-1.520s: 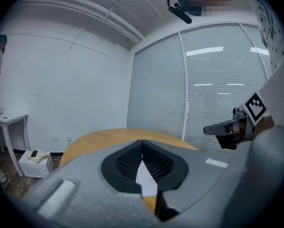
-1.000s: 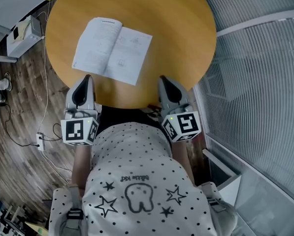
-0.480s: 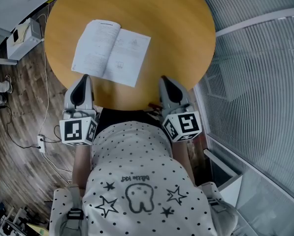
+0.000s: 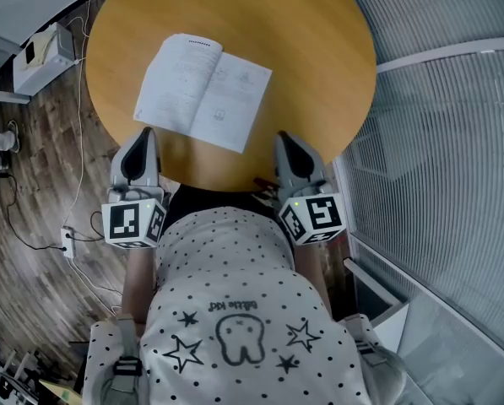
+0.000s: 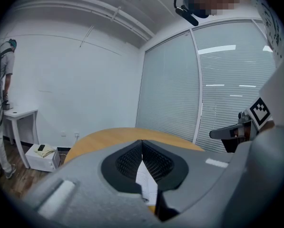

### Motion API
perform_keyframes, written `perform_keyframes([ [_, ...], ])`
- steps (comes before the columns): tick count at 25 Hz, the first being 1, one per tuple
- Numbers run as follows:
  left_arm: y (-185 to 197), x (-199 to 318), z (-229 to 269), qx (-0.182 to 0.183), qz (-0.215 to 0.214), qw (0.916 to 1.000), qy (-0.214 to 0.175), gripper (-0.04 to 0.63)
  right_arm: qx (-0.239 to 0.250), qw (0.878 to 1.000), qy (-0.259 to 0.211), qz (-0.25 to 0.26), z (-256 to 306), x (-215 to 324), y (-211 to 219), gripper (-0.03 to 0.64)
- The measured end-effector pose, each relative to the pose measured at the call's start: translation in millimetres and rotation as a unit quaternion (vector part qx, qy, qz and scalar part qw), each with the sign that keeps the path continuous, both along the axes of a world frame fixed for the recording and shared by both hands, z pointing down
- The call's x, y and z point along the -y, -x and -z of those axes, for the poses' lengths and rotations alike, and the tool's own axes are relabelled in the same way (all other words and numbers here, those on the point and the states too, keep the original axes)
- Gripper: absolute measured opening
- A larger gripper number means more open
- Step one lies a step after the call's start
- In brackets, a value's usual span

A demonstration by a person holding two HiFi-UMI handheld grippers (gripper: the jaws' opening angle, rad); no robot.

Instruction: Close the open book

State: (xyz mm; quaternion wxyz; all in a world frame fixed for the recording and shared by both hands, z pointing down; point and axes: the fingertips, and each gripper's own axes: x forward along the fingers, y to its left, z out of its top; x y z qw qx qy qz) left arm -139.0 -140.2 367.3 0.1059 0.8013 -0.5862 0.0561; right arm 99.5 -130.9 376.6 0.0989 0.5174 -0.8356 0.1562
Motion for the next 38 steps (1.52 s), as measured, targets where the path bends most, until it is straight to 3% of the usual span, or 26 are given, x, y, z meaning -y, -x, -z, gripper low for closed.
perform_keyframes([
  [11,31,8,-4,-0.012,0.003,0.9999,0.012,0.011,-0.016,1.000,0.010,-0.004,6,4,24,0.005],
  [31,44,-1,-13,-0.028,0.012,0.9994,0.016,0.011,-0.025,1.000,0.011,0.000,2,0,34,0.005],
  [33,46,-2,-17,-0.049,0.017,0.9983,0.026,0.012,-0.026,1.000,0.012,0.001,2,0,34,0.005],
  [36,48,-3,-30,-0.122,0.021,0.9904,0.061,0.028,-0.029,0.999,0.013,0.004,2,-2,35,0.005],
  [38,50,-3,-43,-0.192,0.028,0.9771,0.087,0.137,-0.032,0.999,0.015,0.005,2,-4,36,0.005],
])
